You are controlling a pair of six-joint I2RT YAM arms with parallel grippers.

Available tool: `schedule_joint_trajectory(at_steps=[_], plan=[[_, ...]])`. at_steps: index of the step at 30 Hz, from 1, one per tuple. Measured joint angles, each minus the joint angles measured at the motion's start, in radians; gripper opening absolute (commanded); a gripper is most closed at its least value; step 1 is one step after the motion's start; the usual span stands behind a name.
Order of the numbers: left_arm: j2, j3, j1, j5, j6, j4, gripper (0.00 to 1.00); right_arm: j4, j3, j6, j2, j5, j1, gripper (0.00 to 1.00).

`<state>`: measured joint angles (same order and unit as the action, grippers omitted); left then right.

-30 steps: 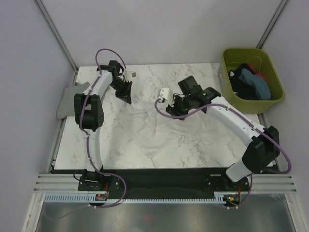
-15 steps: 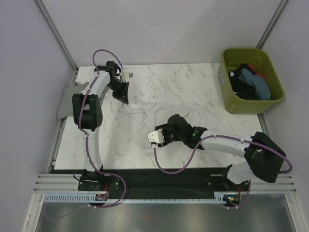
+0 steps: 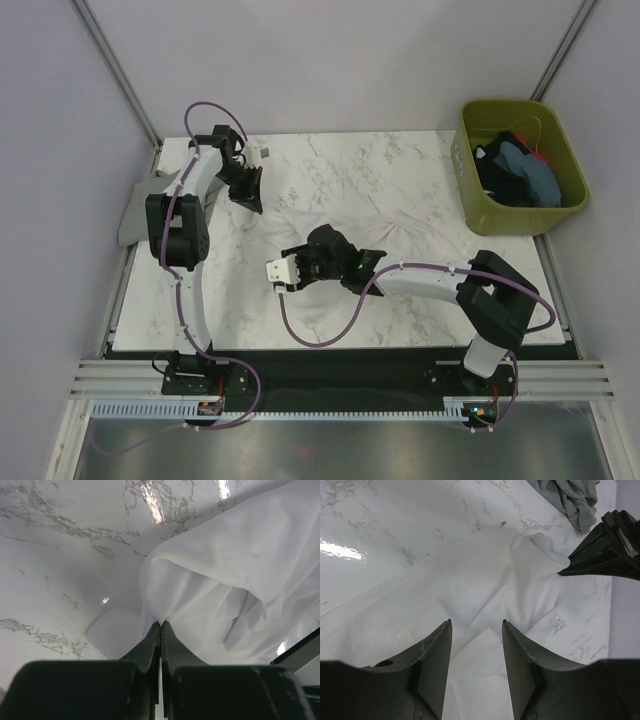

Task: Fold and stack the t-shirts
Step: Flatten the tshirt out

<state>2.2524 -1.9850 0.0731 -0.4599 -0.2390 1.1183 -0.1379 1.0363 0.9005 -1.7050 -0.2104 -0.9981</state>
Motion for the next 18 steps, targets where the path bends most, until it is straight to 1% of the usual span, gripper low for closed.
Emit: schedule_joint_trajectory(at_steps=[3,14,18], plan=[[0.0,0.0,-0.006,-0.014,0.005,-0.001,0.02,0.024,0.016,-0.014,-0.012,-0.002,-0.004,0.52],[0.0,0.0,-0.013,-0.041,0.02,-0.013,0.02,0.177,0.025,-0.071,-0.035,-0.01,-0.024,0.43],[0.001,-0.002,-0.013,-0.043,0.025,-0.014,0.02,0.2,0.025,-0.086,-0.061,-0.009,-0.025,0.43]])
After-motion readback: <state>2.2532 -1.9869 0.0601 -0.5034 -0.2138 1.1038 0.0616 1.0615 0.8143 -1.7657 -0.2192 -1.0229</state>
